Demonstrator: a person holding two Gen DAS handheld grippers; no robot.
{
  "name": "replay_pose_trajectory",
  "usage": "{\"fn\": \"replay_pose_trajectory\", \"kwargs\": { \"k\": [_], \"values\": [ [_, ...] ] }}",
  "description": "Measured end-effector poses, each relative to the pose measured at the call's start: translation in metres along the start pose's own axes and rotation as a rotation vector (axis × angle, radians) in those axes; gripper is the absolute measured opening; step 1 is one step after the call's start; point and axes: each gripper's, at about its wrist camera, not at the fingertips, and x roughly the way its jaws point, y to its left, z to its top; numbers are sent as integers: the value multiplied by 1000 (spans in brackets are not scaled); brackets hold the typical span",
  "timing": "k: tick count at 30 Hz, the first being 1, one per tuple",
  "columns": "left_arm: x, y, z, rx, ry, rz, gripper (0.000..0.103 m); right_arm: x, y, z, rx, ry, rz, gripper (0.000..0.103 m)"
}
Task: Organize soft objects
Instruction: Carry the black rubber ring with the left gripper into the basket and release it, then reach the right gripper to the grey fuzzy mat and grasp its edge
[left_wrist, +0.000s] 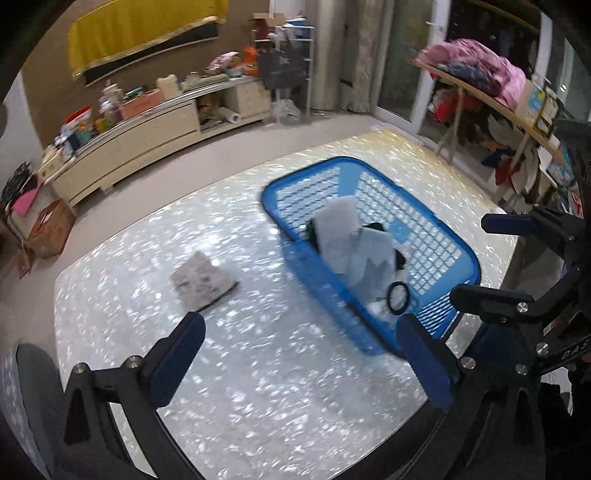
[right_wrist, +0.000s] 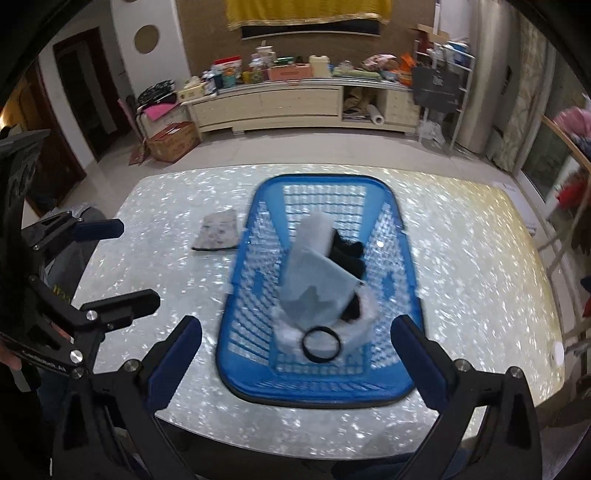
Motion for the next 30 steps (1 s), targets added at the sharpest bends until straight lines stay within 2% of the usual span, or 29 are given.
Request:
{"fn": "replay_pose_trajectory", "kwargs": {
  "k": [8,16,30],
  "values": [
    [-21,62,-32,-100,-10,51,103,32,53,22,-89,30,46,102],
    [-25,118,-58,-200,0,94,103,71,97,44,-176,72,79,102],
    [15,197,-95,-348,53,149,103,157,152,65,-267,178,73,102]
  ]
}}
